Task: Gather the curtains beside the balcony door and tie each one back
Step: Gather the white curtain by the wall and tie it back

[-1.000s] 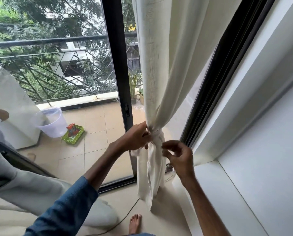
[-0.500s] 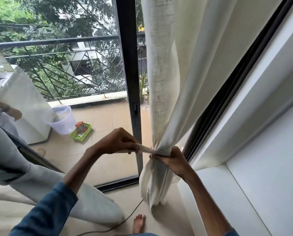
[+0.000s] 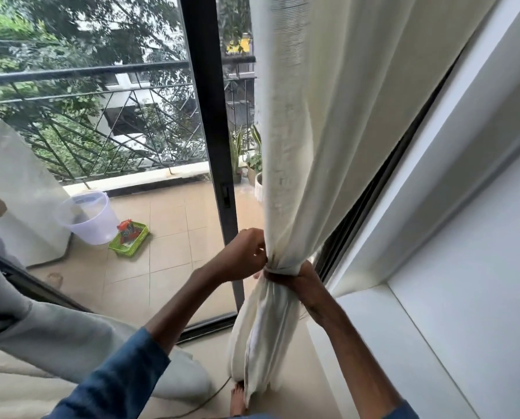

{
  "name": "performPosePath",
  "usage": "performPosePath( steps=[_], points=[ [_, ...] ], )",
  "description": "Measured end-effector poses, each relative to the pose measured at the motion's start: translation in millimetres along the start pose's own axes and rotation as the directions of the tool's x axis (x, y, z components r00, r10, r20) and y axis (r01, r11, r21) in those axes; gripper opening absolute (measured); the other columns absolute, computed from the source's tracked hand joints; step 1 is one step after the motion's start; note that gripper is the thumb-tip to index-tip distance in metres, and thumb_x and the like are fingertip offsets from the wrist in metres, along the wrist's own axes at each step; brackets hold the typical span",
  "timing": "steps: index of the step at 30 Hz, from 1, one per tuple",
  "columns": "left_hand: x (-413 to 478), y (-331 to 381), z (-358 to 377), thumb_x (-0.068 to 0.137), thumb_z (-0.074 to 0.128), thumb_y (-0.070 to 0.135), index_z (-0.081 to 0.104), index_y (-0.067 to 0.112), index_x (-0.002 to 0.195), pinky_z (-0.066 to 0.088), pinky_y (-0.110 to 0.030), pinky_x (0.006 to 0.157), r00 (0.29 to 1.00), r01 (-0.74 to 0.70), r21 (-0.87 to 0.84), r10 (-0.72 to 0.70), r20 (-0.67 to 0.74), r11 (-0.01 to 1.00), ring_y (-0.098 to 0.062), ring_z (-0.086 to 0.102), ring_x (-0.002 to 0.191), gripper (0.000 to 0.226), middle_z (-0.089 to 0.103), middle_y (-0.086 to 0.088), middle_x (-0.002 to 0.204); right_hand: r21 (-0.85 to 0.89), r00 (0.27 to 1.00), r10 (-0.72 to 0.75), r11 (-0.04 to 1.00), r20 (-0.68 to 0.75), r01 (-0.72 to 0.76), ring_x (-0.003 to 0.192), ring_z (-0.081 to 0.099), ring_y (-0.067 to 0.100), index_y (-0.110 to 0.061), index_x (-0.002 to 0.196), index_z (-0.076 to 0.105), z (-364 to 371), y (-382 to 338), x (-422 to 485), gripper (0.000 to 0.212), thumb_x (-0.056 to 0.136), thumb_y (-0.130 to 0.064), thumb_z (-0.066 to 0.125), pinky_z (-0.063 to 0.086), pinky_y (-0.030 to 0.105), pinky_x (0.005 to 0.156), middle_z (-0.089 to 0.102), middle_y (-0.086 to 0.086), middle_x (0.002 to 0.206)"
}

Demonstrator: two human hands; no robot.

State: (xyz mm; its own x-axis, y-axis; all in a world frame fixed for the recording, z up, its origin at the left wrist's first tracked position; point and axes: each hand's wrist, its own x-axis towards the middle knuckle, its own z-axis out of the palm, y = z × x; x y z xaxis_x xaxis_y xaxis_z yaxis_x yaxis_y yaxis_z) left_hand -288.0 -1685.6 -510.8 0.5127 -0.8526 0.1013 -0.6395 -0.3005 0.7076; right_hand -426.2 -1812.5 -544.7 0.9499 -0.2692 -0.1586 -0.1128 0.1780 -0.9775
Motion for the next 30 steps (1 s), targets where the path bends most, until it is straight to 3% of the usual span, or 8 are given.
performPosePath(
  steps=[5, 8, 14, 18, 21, 25, 27, 30],
  points=[
    [-17.5, 16.0, 7.8, 0.09, 0.069, 0.017, 0.064, 0.011, 0.123, 0.054, -0.04, 0.099, 0.983, 0.006, -0.307, 0.05, 0.175, 0.952, -0.019, 0.067, 0.112, 0.034, 0.07, -0.001, 0.119, 0.076, 0.995, -0.081, 0.993, -0.052, 0.085, 0.113, 0.069, 0.041, -0.005, 0.119, 0.072, -6.8, 0.2, 0.3, 0.04, 0.08, -0.007, 0.082, 0.054, 0.058, 0.099, 0.073, 0.022, 0.116],
    [-14.1, 21.7, 19.3, 0.093, 0.066, 0.045, 0.069, 0.016, 0.119, 0.056, -0.044, 0.095, 0.998, 0.068, -0.364, -0.066, 0.019, 0.929, -0.012, 0.069, 0.109, 0.039, 0.074, 0.004, 0.114, 0.099, 0.996, -0.087, 0.991, -0.021, 0.089, 0.115, 0.067, 0.043, -0.005, 0.118, 0.073, -11.1, -1.5, -2.4, 0.036, 0.082, -0.003, 0.079, 0.051, 0.059, 0.103, 0.072, 0.022, 0.118],
    [-4.9, 11.8, 12.4, 0.094, 0.062, 0.047, 0.074, 0.014, 0.108, 0.06, -0.048, 0.082, 0.983, 0.12, -0.371, -0.163, -0.088, 0.921, -0.019, 0.072, 0.098, 0.038, 0.075, -0.001, 0.104, 0.3, 0.979, -0.028, 0.95, -0.203, 0.09, 0.117, 0.068, 0.033, -0.001, 0.117, 0.071, -32.0, -12.2, -6.7, 0.025, 0.104, -0.013, 0.055, 0.053, 0.044, 0.103, 0.072, 0.02, 0.12],
    [0.9, 13.8, 3.6, 0.089, 0.063, 0.056, 0.078, 0.017, 0.098, 0.056, -0.043, 0.062, 0.954, 0.168, -0.287, -0.228, -0.193, 0.943, -0.016, 0.069, 0.079, 0.042, 0.075, 0.0, 0.091, -0.039, 0.907, -0.26, 0.964, -0.333, 0.262, 0.104, 0.07, 0.014, 0.003, 0.11, 0.074, -40.0, -12.6, -13.2, 0.023, 0.101, -0.012, 0.059, 0.056, 0.022, 0.075, 0.076, 0.008, 0.114],
    [6.9, 15.2, -5.9, 0.093, 0.066, 0.046, 0.078, 0.023, 0.082, 0.041, -0.027, 0.054, 0.914, 0.214, -0.188, -0.265, -0.308, 0.958, -0.003, 0.059, 0.058, 0.028, 0.073, -0.001, 0.077, -0.281, 0.82, -0.454, 0.886, -0.349, 0.37, 0.085, 0.067, 0.009, 0.004, 0.099, 0.076, -38.1, -10.7, -19.3, 0.011, 0.094, -0.001, 0.068, 0.05, 0.014, 0.07, 0.076, 0.012, 0.101],
    [12.2, 20.1, -13.1, 0.095, 0.062, 0.03, 0.058, 0.033, 0.05, 0.037, -0.024, 0.051, 0.901, 0.289, -0.023, -0.28, -0.332, 0.957, -0.01, 0.061, 0.061, 0.046, 0.064, 0.009, 0.065, -0.38, 0.845, -0.454, 0.861, -0.28, 0.337, 0.082, 0.076, 0.016, -0.006, 0.097, 0.081, -15.9, -10.0, -33.0, 0.014, 0.086, -0.014, 0.077, 0.059, 0.024, 0.066, 0.079, 0.001, 0.091],
    [13.1, 22.7, -8.1, 0.094, 0.06, 0.024, 0.062, 0.025, 0.055, 0.052, -0.026, 0.052, 0.898, 0.307, -0.07, -0.313, -0.309, 0.949, -0.006, 0.067, 0.05, 0.039, 0.063, 0.008, 0.05, -0.336, 0.884, -0.384, 0.896, -0.265, 0.289, 0.075, 0.077, 0.019, -0.008, 0.101, 0.08, -2.1, -14.1, -36.2, 0.014, 0.088, -0.013, 0.079, 0.063, 0.034, 0.062, 0.08, 0.001, 0.088],
    [10.7, 33.3, 3.9, 0.09, 0.058, 0.018, 0.067, 0.019, 0.06, 0.06, -0.03, 0.052, 0.885, 0.316, -0.246, -0.378, -0.272, 0.916, -0.009, 0.071, 0.052, 0.031, 0.072, -0.002, 0.06, -0.338, 0.894, -0.384, 0.893, -0.23, 0.297, 0.076, 0.078, 0.019, -0.007, 0.103, 0.078, 8.9, -28.8, -31.8, 0.017, 0.088, -0.011, 0.08, 0.065, 0.041, 0.065, 0.08, 0.001, 0.089]
  ],
)
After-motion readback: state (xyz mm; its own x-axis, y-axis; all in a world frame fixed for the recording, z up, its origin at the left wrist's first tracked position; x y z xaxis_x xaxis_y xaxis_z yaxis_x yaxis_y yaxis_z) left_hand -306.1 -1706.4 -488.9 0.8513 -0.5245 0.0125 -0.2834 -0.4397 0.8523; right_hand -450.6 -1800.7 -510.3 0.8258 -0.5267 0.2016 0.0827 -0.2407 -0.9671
